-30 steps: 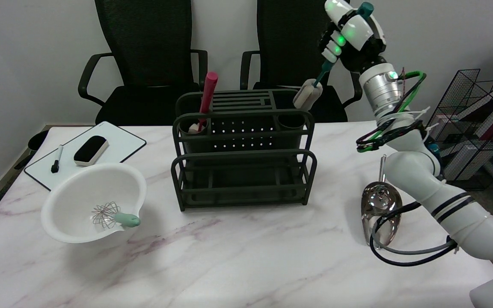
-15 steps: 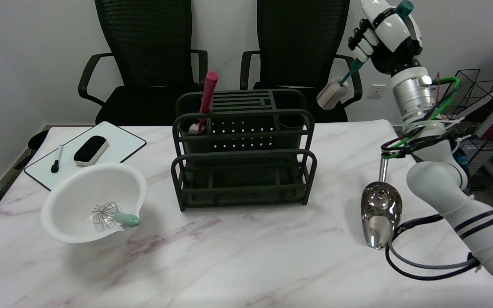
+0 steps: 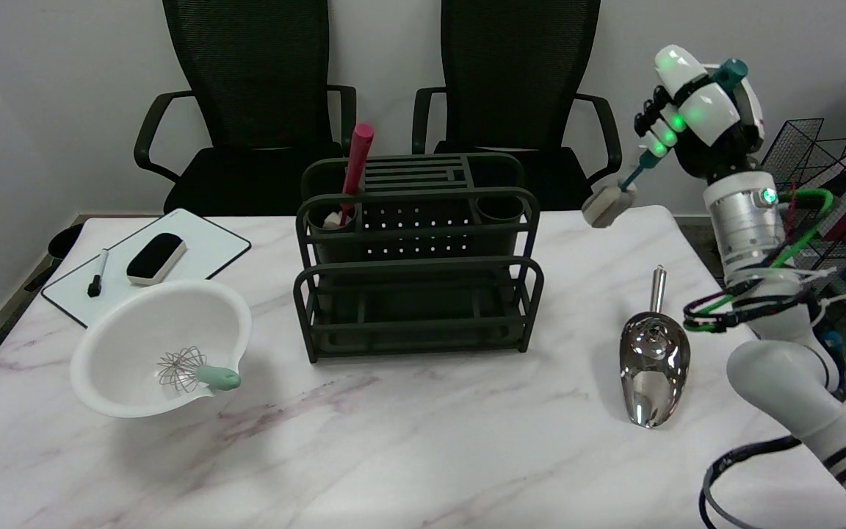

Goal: Pick up the blue drink carton.

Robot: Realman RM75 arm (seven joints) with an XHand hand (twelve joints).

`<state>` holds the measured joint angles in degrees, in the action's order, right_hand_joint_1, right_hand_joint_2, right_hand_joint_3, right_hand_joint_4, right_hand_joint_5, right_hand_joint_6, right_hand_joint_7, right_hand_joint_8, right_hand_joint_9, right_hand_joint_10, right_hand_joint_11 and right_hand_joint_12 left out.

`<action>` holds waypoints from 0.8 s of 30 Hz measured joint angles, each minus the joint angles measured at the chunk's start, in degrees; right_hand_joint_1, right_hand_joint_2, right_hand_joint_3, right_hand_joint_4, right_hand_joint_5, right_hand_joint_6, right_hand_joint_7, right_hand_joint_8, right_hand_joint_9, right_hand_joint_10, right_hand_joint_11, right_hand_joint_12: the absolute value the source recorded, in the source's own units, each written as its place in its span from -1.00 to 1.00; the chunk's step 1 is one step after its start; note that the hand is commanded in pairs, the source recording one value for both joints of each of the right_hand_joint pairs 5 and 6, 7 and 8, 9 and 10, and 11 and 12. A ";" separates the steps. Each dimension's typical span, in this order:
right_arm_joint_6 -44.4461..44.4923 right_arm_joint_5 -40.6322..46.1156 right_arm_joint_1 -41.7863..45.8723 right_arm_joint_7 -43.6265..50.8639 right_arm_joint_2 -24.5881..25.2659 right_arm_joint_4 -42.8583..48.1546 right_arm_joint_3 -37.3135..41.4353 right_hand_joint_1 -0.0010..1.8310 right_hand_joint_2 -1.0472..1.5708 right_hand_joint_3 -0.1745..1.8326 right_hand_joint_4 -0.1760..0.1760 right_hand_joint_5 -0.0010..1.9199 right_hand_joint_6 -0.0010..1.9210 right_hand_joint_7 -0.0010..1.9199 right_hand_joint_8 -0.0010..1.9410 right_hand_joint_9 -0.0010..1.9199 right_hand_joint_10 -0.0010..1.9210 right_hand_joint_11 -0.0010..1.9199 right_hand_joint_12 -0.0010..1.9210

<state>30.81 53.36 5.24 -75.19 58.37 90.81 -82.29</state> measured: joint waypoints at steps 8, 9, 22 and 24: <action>9.99 -0.01 6.66 1.03 0.90 0.69 -2.91 0.06 1.00 -0.33 0.00 1.00 1.00 1.00 0.98 1.00 1.00 1.00 1.00; 11.61 -0.01 7.47 1.21 1.06 0.69 -3.66 0.06 1.00 -0.33 0.00 1.00 1.00 1.00 0.98 1.00 1.00 1.00 1.00; 27.66 -1.40 13.30 3.09 1.78 -1.18 -13.81 0.06 1.00 -0.38 0.00 1.00 1.00 1.00 0.98 1.00 1.00 1.00 1.00; 29.47 -1.85 13.79 3.21 1.78 -1.81 -14.83 0.05 1.00 -0.39 0.00 1.00 1.00 1.00 0.98 1.00 1.00 1.00 1.00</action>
<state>60.28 51.52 19.03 -71.98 60.15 89.00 -97.11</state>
